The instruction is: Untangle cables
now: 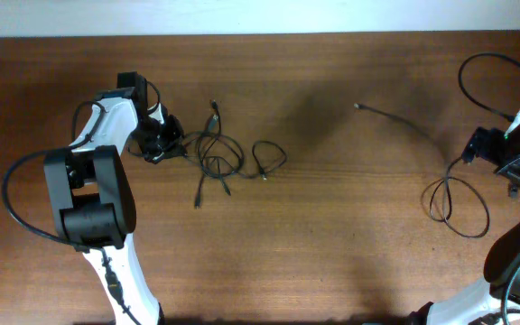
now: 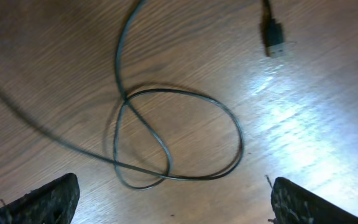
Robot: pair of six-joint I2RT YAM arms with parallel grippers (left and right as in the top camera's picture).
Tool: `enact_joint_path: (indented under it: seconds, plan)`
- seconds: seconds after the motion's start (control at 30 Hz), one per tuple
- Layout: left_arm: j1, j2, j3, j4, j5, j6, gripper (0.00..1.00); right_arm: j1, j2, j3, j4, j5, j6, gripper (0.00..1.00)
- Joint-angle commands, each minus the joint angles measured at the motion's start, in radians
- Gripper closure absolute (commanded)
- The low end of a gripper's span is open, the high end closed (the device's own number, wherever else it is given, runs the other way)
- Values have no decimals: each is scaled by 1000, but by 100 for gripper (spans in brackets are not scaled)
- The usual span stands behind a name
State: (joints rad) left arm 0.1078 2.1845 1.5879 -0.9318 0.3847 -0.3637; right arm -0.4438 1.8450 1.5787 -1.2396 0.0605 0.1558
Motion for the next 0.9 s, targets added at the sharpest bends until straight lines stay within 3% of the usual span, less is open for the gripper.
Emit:
enact_joint_path:
  seconds: [0.0, 0.73, 0.87]
  plan:
    - [-3, 11, -5, -2, -7, -10, 100, 26, -4, -12, -1, -97, 11, 1]
    - [-3, 11, -6, -23, -6, 28, 100, 31, -4, -12, -1, -102, 10, 1]
    - [-2, 11, -6, -17, 72, 28, 100, 31, -4, -12, -1, -102, 10, 1]
